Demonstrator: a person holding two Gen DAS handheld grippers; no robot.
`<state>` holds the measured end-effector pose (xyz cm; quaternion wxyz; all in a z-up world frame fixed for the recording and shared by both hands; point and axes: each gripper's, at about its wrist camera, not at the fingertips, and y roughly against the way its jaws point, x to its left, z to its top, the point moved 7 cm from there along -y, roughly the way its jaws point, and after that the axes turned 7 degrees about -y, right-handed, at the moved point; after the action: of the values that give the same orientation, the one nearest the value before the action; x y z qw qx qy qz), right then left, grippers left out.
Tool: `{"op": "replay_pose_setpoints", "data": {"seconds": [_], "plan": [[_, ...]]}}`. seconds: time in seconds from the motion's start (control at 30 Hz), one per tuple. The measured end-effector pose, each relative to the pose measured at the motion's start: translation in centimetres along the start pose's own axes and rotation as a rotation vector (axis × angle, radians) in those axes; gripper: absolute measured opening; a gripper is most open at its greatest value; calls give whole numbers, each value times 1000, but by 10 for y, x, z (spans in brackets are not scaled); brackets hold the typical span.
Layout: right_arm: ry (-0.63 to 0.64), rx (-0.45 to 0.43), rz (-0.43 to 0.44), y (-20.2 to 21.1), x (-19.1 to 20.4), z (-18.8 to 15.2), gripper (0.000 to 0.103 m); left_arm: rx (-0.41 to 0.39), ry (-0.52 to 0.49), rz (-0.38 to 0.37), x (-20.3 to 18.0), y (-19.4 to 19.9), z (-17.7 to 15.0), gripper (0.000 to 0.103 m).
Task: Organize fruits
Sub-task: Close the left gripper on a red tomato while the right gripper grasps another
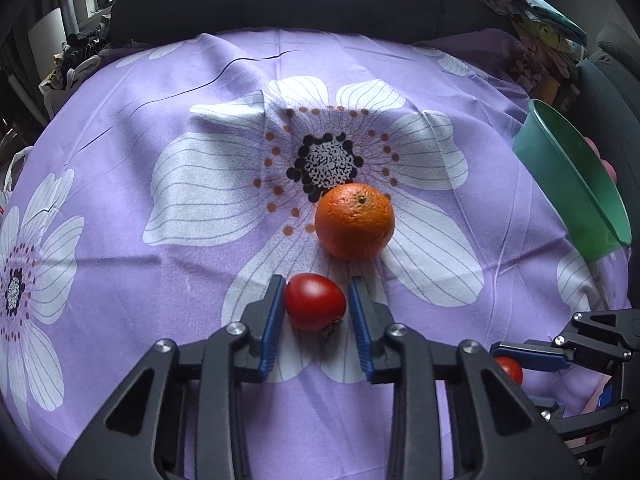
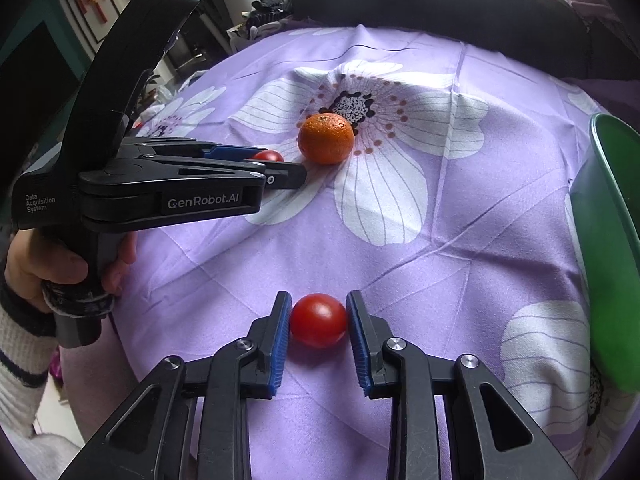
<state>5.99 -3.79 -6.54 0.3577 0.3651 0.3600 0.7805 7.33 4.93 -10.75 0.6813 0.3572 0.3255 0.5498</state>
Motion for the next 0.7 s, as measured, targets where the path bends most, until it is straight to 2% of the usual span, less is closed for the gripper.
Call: {"op": "replay_pose_setpoints", "data": {"seconds": [0.3, 0.7], "plan": [[-33, -37, 20, 12, -5, 3, 29, -17, 1, -32, -10, 11, -1, 28], [-130, -192, -28, 68, -45, 17, 29, -98, -123, -174, -85, 46, 25, 28]]}}
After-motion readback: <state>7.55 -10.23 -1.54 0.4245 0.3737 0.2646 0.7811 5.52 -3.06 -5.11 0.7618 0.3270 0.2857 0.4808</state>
